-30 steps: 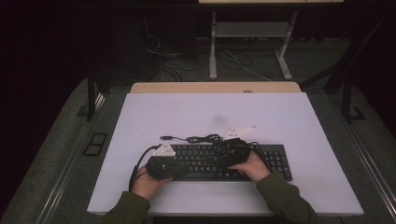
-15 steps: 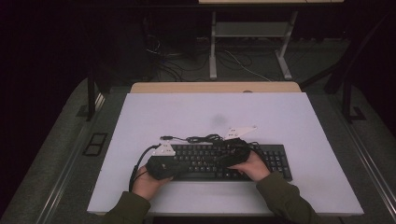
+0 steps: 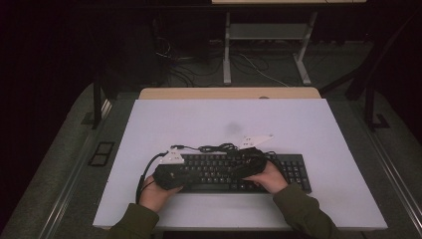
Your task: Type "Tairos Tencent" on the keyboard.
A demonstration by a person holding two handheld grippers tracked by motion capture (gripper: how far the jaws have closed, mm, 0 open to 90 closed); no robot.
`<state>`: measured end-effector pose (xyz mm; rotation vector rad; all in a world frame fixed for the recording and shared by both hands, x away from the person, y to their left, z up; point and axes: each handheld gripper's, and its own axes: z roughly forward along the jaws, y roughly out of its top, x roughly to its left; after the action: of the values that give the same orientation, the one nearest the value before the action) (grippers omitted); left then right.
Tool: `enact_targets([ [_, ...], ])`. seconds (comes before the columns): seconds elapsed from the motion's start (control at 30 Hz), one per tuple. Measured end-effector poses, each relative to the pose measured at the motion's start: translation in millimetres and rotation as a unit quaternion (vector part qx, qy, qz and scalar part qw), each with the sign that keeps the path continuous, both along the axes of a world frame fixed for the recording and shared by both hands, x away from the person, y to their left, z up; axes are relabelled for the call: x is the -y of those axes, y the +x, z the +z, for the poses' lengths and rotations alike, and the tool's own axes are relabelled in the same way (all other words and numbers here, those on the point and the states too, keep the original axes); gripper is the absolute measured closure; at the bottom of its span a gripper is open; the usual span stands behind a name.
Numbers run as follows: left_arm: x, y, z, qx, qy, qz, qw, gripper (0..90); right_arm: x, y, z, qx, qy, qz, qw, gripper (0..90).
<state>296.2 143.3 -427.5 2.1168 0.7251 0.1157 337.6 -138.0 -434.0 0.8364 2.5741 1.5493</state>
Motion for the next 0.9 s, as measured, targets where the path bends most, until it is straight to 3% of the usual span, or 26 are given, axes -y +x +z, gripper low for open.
enact_targets([
  [0.63, -5.5, 15.9, 1.7, 0.019, -0.008, 0.025, 0.9995, 88.9, -1.1, 0.1, -1.6, -0.001, -0.003, 0.002, 1.0000, 20.2],
  [0.9, -4.3, 23.7, -3.7, 0.018, -0.002, 0.035, 0.9992, 88.9, -1.7, -0.1, -2.4, -0.001, -0.005, 0.002, 1.0000, 20.3],
])
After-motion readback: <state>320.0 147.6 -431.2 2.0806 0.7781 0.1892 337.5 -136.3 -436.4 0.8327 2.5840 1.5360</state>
